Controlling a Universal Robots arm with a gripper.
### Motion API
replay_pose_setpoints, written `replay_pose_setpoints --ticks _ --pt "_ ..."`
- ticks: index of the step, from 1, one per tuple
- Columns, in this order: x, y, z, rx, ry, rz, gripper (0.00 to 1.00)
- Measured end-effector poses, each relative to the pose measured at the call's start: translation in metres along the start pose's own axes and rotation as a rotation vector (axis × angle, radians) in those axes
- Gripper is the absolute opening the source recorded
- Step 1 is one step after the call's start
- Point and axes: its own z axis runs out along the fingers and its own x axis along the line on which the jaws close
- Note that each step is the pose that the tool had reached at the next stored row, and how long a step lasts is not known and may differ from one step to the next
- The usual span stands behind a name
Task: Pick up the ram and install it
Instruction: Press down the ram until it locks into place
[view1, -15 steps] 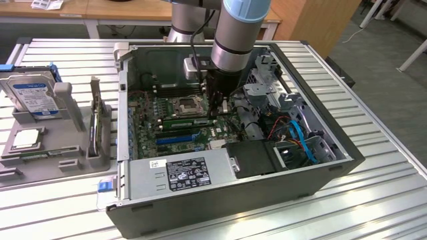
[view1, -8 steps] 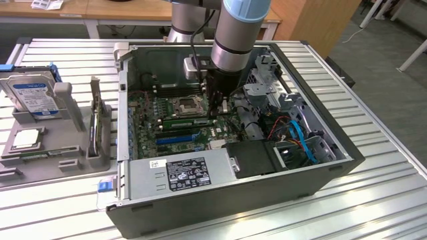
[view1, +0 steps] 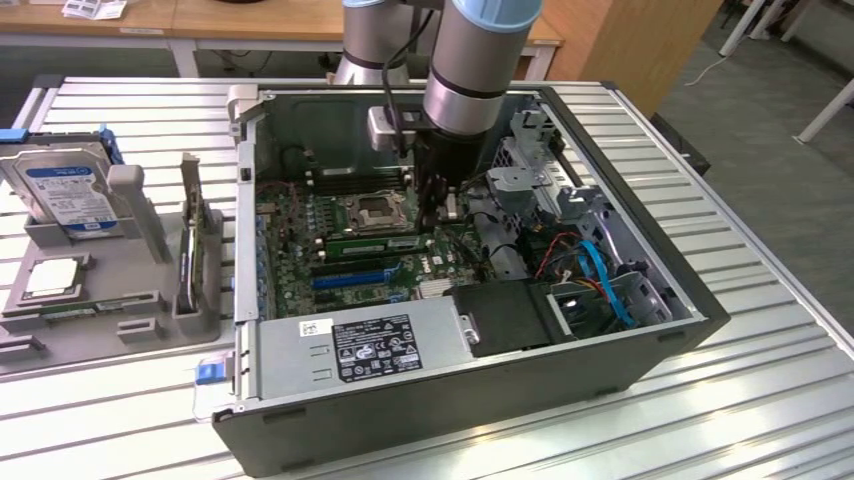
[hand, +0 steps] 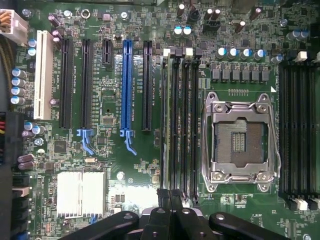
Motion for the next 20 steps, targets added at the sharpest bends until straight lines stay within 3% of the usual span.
replay_pose_setpoints --ticks 12,20 --pt "0.000 0.0010 -0.0039 0.0000 0.0000 0.000 0.10" --pt "0.000 0.0140 -0.0032 0.0026 -0.0002 0.000 0.10"
